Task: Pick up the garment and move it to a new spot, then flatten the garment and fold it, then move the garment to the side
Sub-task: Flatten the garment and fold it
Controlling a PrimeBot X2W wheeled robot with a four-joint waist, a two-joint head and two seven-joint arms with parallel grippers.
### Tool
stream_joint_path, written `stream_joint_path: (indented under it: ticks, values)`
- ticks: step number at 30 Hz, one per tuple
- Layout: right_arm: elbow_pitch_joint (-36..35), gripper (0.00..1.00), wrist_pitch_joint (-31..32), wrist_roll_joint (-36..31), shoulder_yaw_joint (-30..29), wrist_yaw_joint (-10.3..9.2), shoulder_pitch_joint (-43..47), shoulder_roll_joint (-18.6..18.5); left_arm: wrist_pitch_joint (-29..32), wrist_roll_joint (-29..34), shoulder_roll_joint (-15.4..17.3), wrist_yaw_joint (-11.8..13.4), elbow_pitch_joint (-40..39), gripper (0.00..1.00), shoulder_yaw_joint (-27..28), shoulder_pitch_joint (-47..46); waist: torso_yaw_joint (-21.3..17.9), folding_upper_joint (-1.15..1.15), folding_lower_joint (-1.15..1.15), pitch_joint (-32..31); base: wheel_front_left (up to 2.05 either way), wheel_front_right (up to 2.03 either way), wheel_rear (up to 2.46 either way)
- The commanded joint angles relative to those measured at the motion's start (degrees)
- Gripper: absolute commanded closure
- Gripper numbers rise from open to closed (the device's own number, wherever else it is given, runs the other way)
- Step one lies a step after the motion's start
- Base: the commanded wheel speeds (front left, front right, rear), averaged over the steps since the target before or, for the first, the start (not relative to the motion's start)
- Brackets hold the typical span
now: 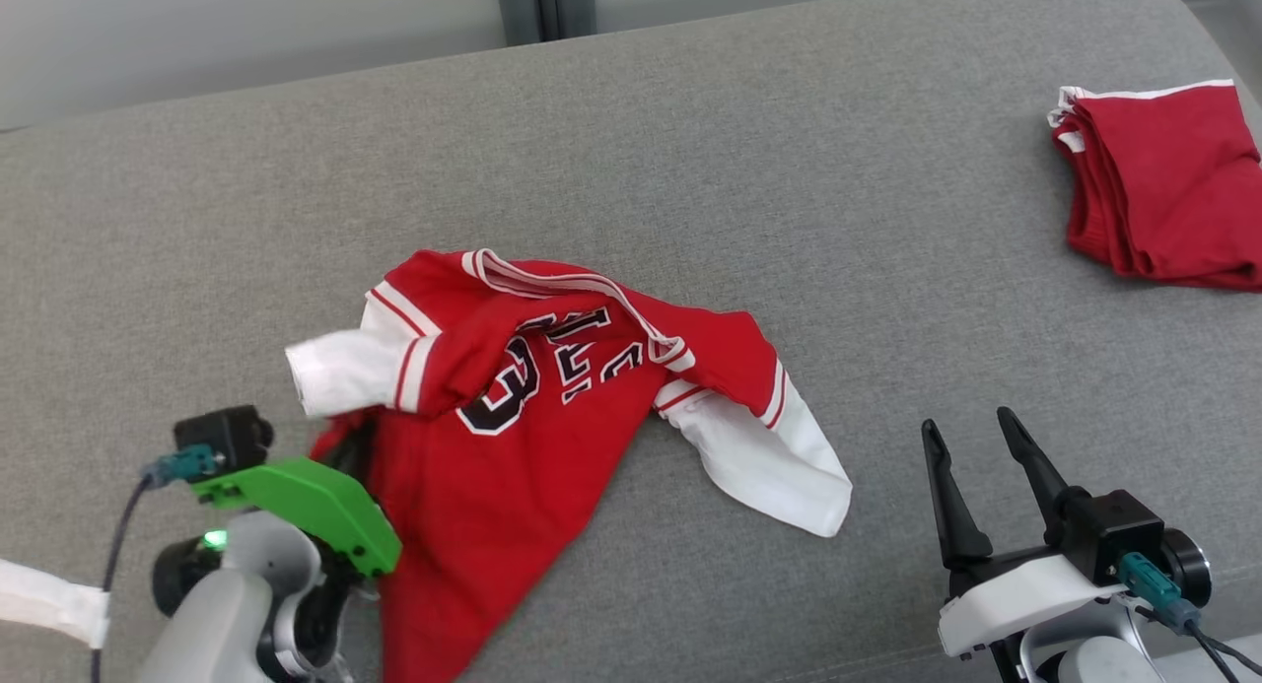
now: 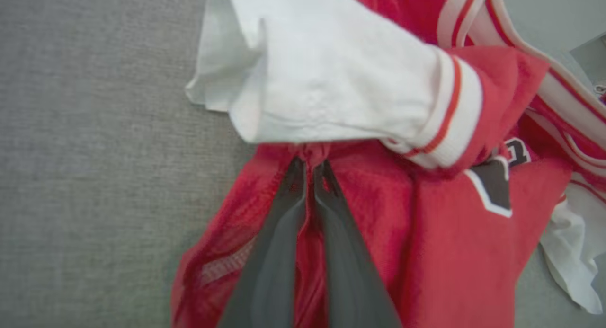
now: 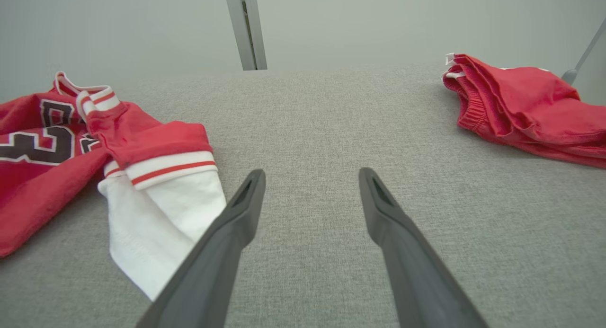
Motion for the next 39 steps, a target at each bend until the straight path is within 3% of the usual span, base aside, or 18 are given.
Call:
stream_joint_path:
  ticks: [1,6,16,20,21,22,23,24,32,39]
  values:
    - [-0.12,0.00,-0.15,-0.02,-0.08,-0.09,-0.34,0.14,-2.72,1.46,1.56,1.67,-0.19,1.00,1.66,-1.97,0.33,0.00,0.00,0.21,0.00,0.00,0.00]
    - [-0.53,0.00,-0.15,-0.11,0.68,-0.09,-1.66,0.13,-8.97,3.50,2.80,5.14,0.00,1.00,5.28,-4.69,0.67,0.00,0.00,1.72,0.00,0.00,0.00]
    - [-0.25,0.00,-0.15,0.41,1.77,-0.08,-3.64,-0.84,-16.28,7.11,4.06,6.48,8.97,1.00,6.70,-13.27,-0.15,0.00,0.00,5.14,0.00,0.00,0.00]
    - [0.17,0.00,-0.15,0.55,2.08,-0.09,-3.98,-0.96,-19.62,8.20,3.71,5.51,14.64,1.00,6.34,-16.05,-0.61,0.00,0.00,5.41,0.00,0.00,0.00]
    - [0.30,0.00,-0.15,0.61,2.10,-0.08,-4.06,-0.96,-19.93,8.36,3.53,5.38,16.07,0.76,6.07,-16.47,-0.74,0.00,0.00,5.25,0.00,0.00,0.00]
    - [0.34,0.00,-0.15,0.63,2.06,-0.08,-4.10,-0.92,-20.22,8.60,3.33,5.12,17.06,0.60,5.83,-16.75,-0.82,0.00,0.00,5.06,0.00,0.00,0.00]
    - [0.30,0.00,-0.15,0.63,1.83,-0.09,-4.00,-0.85,-20.63,9.01,3.21,4.86,17.94,0.16,5.44,-16.95,-0.83,0.00,0.00,4.66,0.00,0.00,0.00]
    - [0.25,0.00,-0.15,0.66,1.57,-0.09,-3.77,-0.79,-20.99,9.22,3.11,4.71,18.55,0.00,5.25,-16.94,-0.76,0.00,0.00,4.29,0.00,0.00,0.00]
    - [-1.65,0.00,-0.15,-0.42,-0.57,-0.08,-1.41,-0.16,-24.39,10.91,2.07,5.17,15.17,0.00,6.16,-9.98,0.68,0.00,0.00,-1.62,0.00,0.00,0.00]
    - [-4.52,0.00,-0.15,-1.27,-2.91,-0.08,0.31,-0.03,-24.65,15.65,-1.33,7.64,-1.69,0.00,9.82,5.45,1.63,0.00,0.00,-6.29,0.00,0.00,0.00]
